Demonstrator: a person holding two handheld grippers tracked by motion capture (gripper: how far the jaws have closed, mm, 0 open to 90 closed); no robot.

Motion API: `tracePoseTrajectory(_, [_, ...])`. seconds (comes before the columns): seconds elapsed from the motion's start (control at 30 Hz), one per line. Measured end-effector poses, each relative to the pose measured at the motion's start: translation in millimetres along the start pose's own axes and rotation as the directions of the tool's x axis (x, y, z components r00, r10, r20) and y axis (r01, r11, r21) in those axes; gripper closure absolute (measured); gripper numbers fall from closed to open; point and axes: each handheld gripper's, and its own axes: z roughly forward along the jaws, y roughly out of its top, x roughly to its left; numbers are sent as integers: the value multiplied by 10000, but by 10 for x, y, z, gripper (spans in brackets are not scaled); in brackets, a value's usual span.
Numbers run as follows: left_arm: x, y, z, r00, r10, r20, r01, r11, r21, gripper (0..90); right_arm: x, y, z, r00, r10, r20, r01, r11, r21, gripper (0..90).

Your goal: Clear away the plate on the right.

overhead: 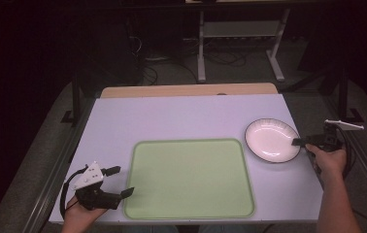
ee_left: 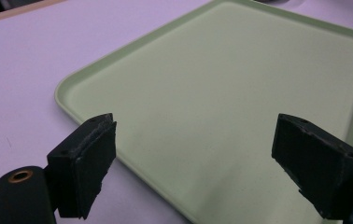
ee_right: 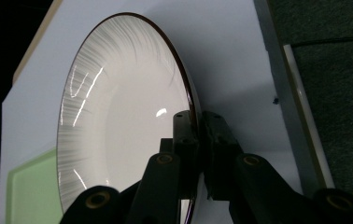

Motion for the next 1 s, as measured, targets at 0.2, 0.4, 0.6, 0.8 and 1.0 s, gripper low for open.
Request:
tracePoseTrajectory(0.2, [-3, 0, 2, 10000, -14, 6, 14, 10000, -17, 138, 27, -10, -32, 9998, -111, -175, 107, 9997, -225, 831])
tracePoseTrajectory(0.4, [0, 0, -1, 10000, -10, -11, 10, 10000, 4, 138, 76, -5, -80, 9992, -132, -387, 118, 9993, -352, 815])
tracePoseTrajectory(0.6, [8, -4, -8, 10000, -61, -41, 61, 10000, -30, 138, 96, -2, -115, 9979, -52, -645, 20, 9988, -488, 816])
tracePoseTrajectory(0.8, [6, -4, -8, 10000, -55, -43, 55, 10000, -34, 138, 174, 17, -196, 9964, -289, -794, 238, 9977, -636, 814])
tracePoseTrajectory(1.0, [1, -3, -9, 10000, -65, -39, 65, 10000, -31, 138, 239, 26, -294, 9925, -349, -1172, 248, 9960, -862, 814])
